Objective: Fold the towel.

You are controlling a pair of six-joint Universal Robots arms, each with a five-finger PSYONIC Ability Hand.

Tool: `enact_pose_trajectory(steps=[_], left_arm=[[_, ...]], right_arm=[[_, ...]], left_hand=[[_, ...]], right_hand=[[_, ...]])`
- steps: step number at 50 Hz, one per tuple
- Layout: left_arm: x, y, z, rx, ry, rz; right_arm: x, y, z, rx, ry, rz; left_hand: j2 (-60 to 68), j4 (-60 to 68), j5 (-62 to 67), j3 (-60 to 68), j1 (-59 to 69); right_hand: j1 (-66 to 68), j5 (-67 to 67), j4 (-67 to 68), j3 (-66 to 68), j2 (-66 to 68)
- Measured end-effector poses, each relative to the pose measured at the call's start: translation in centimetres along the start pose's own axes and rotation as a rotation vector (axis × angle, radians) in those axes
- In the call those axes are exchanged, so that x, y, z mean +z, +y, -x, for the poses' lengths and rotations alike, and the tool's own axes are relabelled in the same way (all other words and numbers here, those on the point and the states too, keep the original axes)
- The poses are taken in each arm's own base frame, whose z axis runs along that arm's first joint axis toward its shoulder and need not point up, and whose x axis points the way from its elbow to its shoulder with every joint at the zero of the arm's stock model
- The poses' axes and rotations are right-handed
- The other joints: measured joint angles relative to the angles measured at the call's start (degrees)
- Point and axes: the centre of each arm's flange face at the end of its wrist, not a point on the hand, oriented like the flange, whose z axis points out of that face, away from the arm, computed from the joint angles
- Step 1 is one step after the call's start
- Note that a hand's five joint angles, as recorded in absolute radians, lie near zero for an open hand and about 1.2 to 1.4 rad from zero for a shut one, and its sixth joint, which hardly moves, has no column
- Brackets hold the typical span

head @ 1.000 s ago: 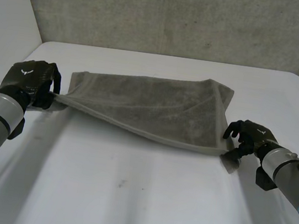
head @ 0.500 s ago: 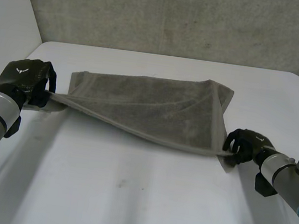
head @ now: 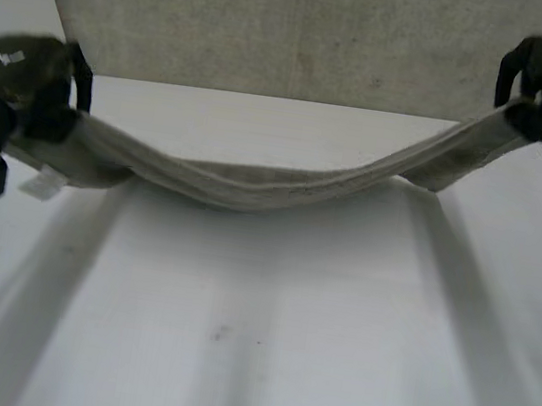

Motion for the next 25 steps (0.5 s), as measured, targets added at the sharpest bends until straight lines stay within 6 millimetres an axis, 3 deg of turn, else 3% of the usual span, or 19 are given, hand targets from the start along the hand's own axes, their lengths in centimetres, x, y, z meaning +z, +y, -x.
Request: enact_pose_trajectory(steps=[5, 10, 15, 19, 25], left_arm=[[-1.8, -5.1, 0.3, 0.012, -0.002, -0.046], [-2.2, -6.7, 0.6, 0.016, -0.002, -0.005], [-0.7, -4.0, 0.5, 0.032, 0.019, 0.158], [1.5, 0.7, 0.0, 0.078, 0.061, 0.350], [4.5, 5.2, -0.4, 0.125, 0.099, 0.469]], right_arm=[[-1.9, -4.3, -0.1, -0.236, -0.013, 0.055], [-2.6, -4.6, -0.1, -0.347, -0.032, 0.173], [-1.7, -1.3, 0.2, -0.379, -0.096, 0.335], [-0.6, 2.9, 1.2, -0.376, -0.173, 0.461], [1.7, 7.7, 2.1, -0.380, -0.204, 0.536]], left_hand=[[0.00, 0.00, 0.00, 0.00, 0.00], [0.00, 0.00, 0.00, 0.00, 0.00], [0.00, 0.00, 0.00, 0.00, 0.00], [0.00, 0.00, 0.00, 0.00, 0.00], [0.00, 0.00, 0.00, 0.00, 0.00]], right_hand=[[0.06, 0.07, 0.01, 0.00, 0.00], [0.12, 0.08, 0.02, 0.00, 0.00], [0.14, 0.11, 0.02, 0.00, 0.01], [0.17, 0.13, 0.02, 0.00, 0.01], [0.18, 0.15, 0.01, 0.00, 0.01]])
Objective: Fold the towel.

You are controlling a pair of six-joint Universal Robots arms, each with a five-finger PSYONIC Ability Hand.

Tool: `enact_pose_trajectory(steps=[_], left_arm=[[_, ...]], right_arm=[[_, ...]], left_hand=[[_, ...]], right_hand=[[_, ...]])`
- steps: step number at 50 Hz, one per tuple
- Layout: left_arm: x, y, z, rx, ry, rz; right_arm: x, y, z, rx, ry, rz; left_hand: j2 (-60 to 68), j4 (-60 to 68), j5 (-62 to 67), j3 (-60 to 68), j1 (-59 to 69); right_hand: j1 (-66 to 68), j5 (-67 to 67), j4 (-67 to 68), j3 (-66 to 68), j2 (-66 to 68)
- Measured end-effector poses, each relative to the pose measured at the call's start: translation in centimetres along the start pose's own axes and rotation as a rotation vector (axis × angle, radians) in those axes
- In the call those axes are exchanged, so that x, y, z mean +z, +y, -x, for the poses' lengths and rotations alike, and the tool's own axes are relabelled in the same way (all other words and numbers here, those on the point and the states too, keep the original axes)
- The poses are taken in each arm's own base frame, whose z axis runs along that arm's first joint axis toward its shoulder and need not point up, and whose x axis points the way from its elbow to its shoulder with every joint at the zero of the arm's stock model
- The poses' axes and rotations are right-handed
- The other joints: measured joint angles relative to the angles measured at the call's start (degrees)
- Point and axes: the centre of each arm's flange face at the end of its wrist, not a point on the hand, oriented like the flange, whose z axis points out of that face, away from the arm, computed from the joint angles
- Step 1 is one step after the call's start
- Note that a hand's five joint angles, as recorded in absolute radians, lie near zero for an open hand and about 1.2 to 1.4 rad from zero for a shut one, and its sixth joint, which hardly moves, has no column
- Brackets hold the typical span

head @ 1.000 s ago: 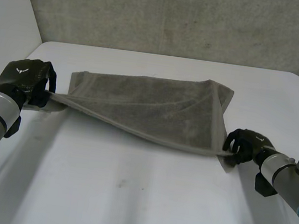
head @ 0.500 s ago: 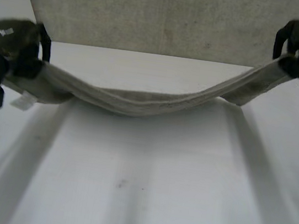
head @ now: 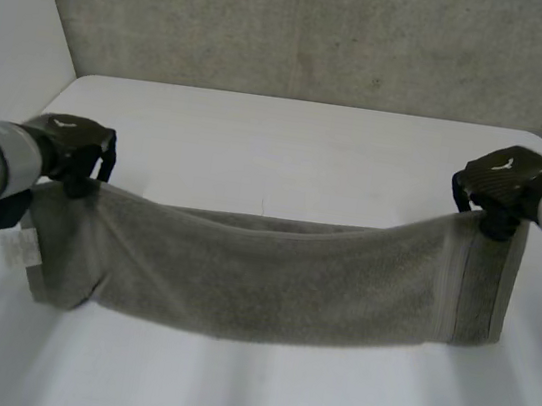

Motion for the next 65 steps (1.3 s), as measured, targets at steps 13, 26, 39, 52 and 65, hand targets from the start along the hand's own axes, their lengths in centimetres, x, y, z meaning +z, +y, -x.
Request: enact_pose_trajectory(steps=[13, 26, 39, 52, 65], left_arm=[[4.8, -9.1, 2.1, 0.054, -0.109, -0.455], [-1.0, -17.2, 3.5, -0.090, -0.150, -0.950], [3.5, -3.1, -0.4, -0.119, -0.016, -0.493], [7.0, 8.9, -3.0, 0.098, 0.013, -0.184], [5.8, 8.2, -2.3, 0.121, -0.028, -0.239]], right_arm=[[4.9, -5.0, -6.4, -0.028, 0.445, -0.392], [-3.1, -11.9, -10.5, 0.015, 0.715, -0.872], [3.1, -1.0, -1.4, 0.135, 0.267, -0.397], [5.6, 7.7, 5.0, 0.239, 0.066, -0.118], [4.7, 8.9, 2.9, 0.276, 0.105, -0.117]], left_hand=[[0.00, 0.00, 0.00, 0.00, 0.00], [0.00, 0.00, 0.00, 0.00, 0.00], [0.00, 0.00, 0.00, 0.00, 0.00], [0.00, 0.00, 0.00, 0.00, 0.00], [-32.24, -32.16, -30.91, -32.10, -30.03]], right_hand=[[0.02, 0.01, 0.01, 0.00, 0.02], [0.07, 0.06, 0.01, 0.01, 0.03], [0.07, 0.07, 0.01, 0.07, 0.03], [0.07, 0.07, 0.01, 0.07, 0.03], [0.07, 0.07, 0.01, 0.07, 0.03]])
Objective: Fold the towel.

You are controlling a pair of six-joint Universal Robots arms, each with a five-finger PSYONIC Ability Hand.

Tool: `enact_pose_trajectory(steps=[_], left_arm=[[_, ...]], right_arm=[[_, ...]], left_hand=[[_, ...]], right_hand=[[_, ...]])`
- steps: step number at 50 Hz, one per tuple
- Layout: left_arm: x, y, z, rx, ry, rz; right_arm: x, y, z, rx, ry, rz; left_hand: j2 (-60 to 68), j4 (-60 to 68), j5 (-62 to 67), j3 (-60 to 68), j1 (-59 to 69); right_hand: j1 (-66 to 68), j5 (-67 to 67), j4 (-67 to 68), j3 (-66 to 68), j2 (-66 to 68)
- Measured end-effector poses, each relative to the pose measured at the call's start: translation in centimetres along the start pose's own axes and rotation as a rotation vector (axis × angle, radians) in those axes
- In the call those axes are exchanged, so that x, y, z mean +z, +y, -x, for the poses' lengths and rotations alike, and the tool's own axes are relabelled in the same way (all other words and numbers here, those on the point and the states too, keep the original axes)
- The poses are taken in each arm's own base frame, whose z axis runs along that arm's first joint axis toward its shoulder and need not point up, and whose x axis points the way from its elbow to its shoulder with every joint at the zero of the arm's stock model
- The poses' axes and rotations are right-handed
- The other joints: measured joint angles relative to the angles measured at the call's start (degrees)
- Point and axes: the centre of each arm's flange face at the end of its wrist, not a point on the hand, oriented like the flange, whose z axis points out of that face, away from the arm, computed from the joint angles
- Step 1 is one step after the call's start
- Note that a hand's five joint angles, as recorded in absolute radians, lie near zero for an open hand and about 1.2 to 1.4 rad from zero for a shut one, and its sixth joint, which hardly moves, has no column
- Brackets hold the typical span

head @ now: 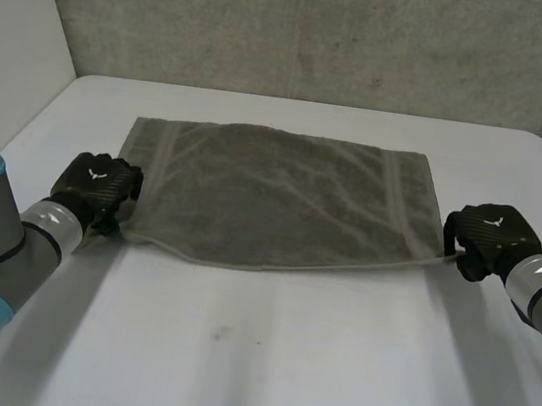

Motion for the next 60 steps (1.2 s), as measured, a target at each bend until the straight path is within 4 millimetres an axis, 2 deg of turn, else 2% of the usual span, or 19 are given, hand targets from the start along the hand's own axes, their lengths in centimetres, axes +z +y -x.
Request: enact_pose_trajectory(steps=[6, 16, 32, 42, 60], left_arm=[[-0.1, 0.8, 0.3, -0.004, -0.016, 0.004], [-0.5, 2.2, 1.2, -0.021, -0.043, 0.045], [-2.1, 1.5, 1.0, -0.025, -0.034, 0.043], [-1.3, 2.6, 0.5, -0.029, -0.011, 0.075], [0.2, 3.2, -0.3, -0.038, 0.013, 0.077]], right_arm=[[0.0, 0.3, -0.8, 0.011, 0.021, 0.006], [0.0, 0.6, -0.9, 0.015, 0.025, 0.012], [0.1, 0.9, -0.4, 0.014, 0.013, 0.016], [0.2, 1.3, -0.1, 0.016, 0.005, 0.026], [0.4, 1.7, 0.1, 0.010, 0.001, 0.035]], left_hand=[[-2.13, -2.06, -2.14, -2.13, -2.03], [-2.34, -2.23, -2.34, -2.29, -2.27], [-4.75, -4.66, -4.77, -4.69, -4.70], [-6.21, -6.19, -6.27, -6.05, -6.12], [-6.27, -6.30, -6.40, -6.18, -6.12]], right_hand=[[0.00, 0.00, 0.00, 0.00, 0.00], [0.00, 0.00, 0.00, 0.00, 0.00], [0.00, 0.00, 0.00, 0.00, 0.00], [0.00, 0.00, 0.00, 0.00, 0.00], [0.00, 0.00, 0.00, 0.00, 0.00]])
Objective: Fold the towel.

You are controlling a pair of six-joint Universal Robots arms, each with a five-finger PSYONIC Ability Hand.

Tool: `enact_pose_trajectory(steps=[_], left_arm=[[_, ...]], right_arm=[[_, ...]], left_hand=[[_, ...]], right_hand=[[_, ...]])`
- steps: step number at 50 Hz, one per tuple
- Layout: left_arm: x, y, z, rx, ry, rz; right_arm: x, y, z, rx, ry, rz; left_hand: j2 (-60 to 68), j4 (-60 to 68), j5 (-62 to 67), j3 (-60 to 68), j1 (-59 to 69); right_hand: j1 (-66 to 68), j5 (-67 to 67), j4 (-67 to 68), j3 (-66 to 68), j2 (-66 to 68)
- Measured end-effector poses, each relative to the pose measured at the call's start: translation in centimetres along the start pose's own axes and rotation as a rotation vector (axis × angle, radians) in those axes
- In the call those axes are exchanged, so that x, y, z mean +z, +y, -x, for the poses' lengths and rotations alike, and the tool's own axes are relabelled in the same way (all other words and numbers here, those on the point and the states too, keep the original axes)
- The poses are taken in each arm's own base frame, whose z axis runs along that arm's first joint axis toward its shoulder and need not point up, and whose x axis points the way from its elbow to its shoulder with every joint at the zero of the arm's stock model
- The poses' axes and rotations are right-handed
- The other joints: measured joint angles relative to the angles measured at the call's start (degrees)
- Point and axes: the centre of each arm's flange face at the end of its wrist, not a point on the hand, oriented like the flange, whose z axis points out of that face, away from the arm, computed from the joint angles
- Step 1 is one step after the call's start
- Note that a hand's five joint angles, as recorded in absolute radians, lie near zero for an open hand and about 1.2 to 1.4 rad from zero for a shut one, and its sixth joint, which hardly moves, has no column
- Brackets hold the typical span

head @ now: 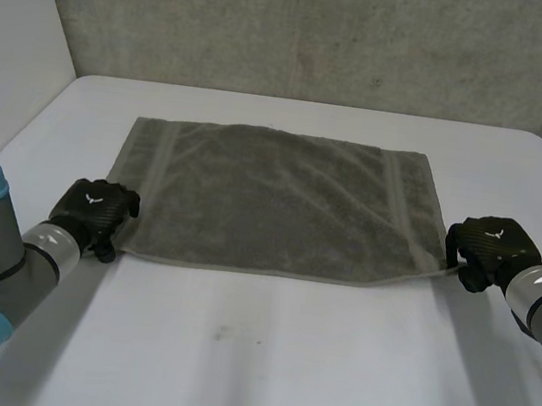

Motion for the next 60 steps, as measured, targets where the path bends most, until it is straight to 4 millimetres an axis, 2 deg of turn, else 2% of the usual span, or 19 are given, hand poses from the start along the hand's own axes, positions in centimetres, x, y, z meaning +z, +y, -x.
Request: enact_pose_trajectory(steps=[5, 16, 23, 26, 27, 33, 43, 47, 52, 60], left_arm=[[0.7, 0.1, 0.1, -0.001, -0.001, -0.002], [2.5, 0.1, 1.1, -0.001, -0.032, -0.019], [2.5, 0.4, 1.4, -0.002, -0.041, -0.005], [2.3, 0.7, 1.4, 0.000, -0.040, 0.007], [2.2, 0.7, 1.4, 0.001, -0.039, 0.011], [1.4, 0.5, 1.3, 0.003, -0.040, 0.014], [-1.4, -0.8, 1.3, 0.004, -0.038, 0.013], [-3.8, -1.4, 0.8, -0.001, -0.019, 0.047], [-6.6, -1.6, 0.2, 0.001, 0.006, 0.095], [-12.0, -2.2, -0.7, 0.060, 0.050, 0.177]], right_arm=[[0.1, 0.2, 0.1, 0.000, -0.003, 0.006], [0.2, 0.2, 0.0, -0.001, -0.001, 0.006], [0.2, 0.2, 0.0, -0.002, 0.002, 0.006], [0.2, 0.2, 0.0, -0.002, 0.004, 0.007], [0.2, 0.1, -0.1, -0.002, 0.005, 0.006], [0.1, -0.1, -0.2, -0.003, 0.008, 0.000], [-1.0, -1.6, -0.7, -0.011, 0.007, 0.002], [-2.8, -2.3, -0.7, -0.047, -0.041, 0.089], [-4.9, -2.1, -0.9, -0.106, -0.097, 0.204], [-10.0, -2.1, -1.6, -0.233, -0.182, 0.367]], left_hand=[[1.03, 1.14, 0.75, 0.85, 0.77], [10.83, 10.99, 10.64, 10.74, 10.69], [13.55, 13.49, 13.05, 13.44, 13.31], [22.43, 21.74, 21.13, 21.49, 22.05], [28.68, 28.79, 28.34, 28.50, 29.27], [36.26, 36.13, 35.12, 36.05, 34.55], [38.30, 38.28, 37.07, 38.00, 35.65], [38.39, 38.45, 37.19, 38.11, 35.58], [38.41, 38.45, 37.33, 38.14, 35.58], [38.43, 38.46, 37.38, 38.16, 35.58]], right_hand=[[0.00, 0.00, 0.00, 0.00, 0.00], [0.00, 0.00, 0.00, 0.00, 0.00], [0.00, 0.00, 0.00, 0.00, 0.00], [0.00, 0.00, 0.00, 0.00, 0.00], [0.00, 0.00, 0.00, 0.00, 0.00], [-0.01, 0.00, 0.00, 0.00, 0.00], [0.00, 0.00, 0.00, 0.00, 0.00], [0.00, 0.00, 0.00, 0.00, 0.00], [0.00, 0.00, 0.00, 0.00, 0.00], [-0.01, 0.00, 0.00, 0.00, 0.00]])
